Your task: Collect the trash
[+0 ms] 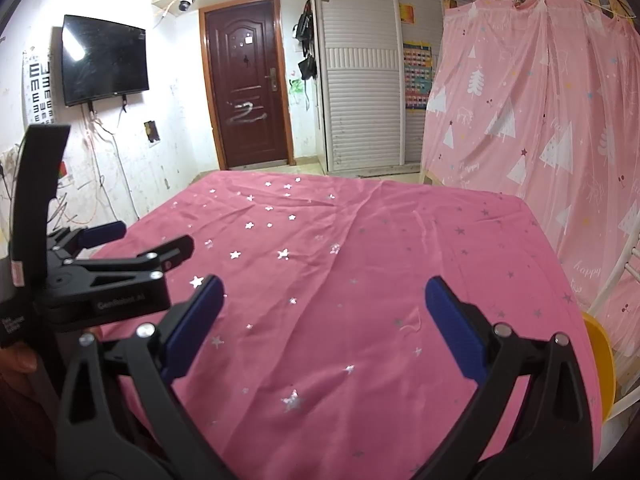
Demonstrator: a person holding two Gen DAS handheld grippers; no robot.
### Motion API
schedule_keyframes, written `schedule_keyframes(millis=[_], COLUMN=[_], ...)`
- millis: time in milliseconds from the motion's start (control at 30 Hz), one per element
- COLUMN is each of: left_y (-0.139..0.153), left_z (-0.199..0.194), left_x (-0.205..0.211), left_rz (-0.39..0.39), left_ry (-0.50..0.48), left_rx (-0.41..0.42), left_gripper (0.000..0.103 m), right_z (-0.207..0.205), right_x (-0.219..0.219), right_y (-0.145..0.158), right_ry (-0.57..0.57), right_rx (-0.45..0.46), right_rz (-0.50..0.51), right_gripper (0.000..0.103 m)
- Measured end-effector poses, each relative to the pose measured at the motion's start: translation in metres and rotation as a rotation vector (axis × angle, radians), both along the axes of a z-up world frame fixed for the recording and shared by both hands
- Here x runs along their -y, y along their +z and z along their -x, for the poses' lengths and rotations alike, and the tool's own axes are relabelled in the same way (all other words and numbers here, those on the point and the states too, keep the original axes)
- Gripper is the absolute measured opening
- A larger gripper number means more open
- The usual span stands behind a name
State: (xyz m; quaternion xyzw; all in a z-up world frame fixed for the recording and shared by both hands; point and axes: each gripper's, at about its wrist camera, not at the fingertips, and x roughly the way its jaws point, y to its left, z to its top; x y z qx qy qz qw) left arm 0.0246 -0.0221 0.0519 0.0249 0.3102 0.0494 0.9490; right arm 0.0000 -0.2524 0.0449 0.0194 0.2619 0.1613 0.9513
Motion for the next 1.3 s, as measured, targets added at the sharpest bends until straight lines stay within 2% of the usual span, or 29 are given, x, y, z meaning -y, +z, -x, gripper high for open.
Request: schedule_keyframes(millis=[1300], left_y=[-0.0019], left_z=[0.001], left_x=[-0.0027], left_rz=[0.013], left_ry=[-0.01], left_rx=[-0.008], left_gripper=[0.095], right_z=[-0.0006], right_x=[0.0003], right_y=[-0.0023], right_ry=[0.004], right_rx=[0.0], right_rz=[0.01], right_gripper=[0.097])
